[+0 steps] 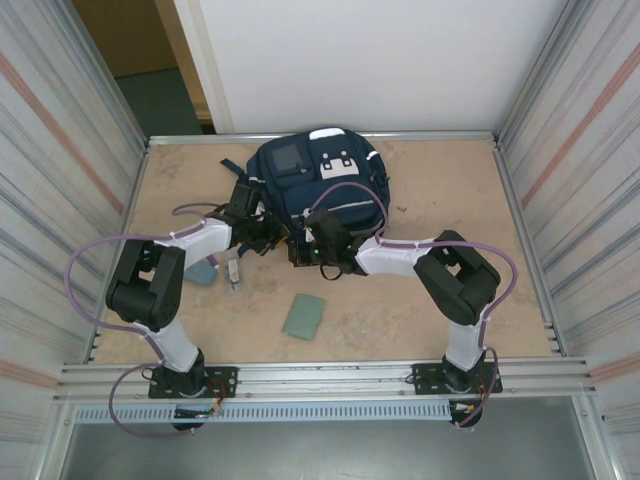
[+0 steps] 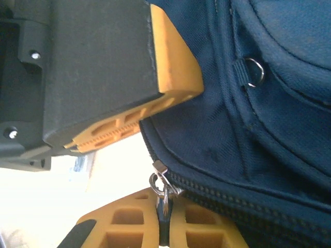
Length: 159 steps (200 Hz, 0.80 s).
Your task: Pack the student bag
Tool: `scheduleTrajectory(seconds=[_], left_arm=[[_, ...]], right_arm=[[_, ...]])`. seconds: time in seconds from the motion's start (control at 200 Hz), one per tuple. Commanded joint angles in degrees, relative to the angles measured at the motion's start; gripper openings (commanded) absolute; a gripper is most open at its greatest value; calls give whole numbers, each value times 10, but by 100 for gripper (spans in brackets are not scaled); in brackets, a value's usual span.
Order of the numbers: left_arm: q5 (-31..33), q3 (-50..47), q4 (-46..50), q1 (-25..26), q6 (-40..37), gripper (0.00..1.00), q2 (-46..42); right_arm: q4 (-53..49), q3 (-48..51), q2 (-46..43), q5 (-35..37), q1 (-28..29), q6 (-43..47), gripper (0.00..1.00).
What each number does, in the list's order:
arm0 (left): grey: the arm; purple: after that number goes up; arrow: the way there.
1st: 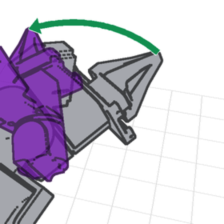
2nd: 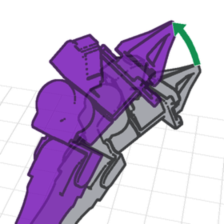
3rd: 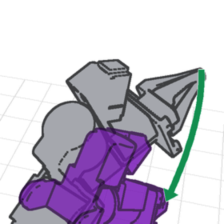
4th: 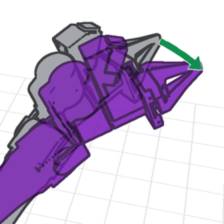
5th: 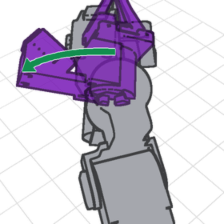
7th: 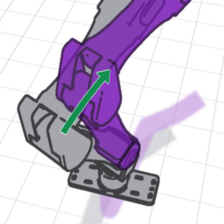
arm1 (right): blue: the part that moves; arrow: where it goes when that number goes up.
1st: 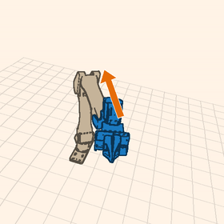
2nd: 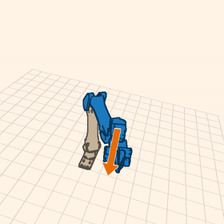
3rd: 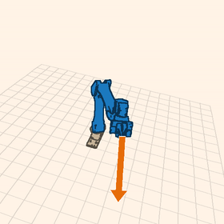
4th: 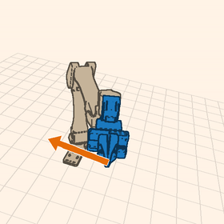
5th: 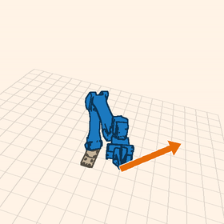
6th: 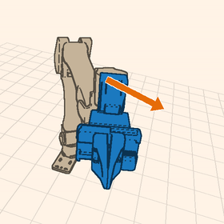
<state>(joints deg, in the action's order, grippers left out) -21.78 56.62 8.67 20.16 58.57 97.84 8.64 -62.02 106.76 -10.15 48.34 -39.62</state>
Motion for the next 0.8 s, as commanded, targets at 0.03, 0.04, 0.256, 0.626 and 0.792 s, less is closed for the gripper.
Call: scheduleTrajectory(seconds=[0.03,0.04,0.256,0.626,0.792], left_arm=[[66,4,10,-26,-31,0,-25],[68,4,10,-27,-33,0,-25],[97,45,-2,-46,-73,0,16],[72,202,29,-67,-119,6,141],[22,259,91,-96,-119,23,175]], right_arm=[[-58,30,-58,0,-28,39,0],[-63,33,-63,-1,-32,40,0],[-153,108,-157,10,-97,94,0],[-152,134,-197,-7,-116,107,0],[-111,71,-130,-10,-71,81,0]])
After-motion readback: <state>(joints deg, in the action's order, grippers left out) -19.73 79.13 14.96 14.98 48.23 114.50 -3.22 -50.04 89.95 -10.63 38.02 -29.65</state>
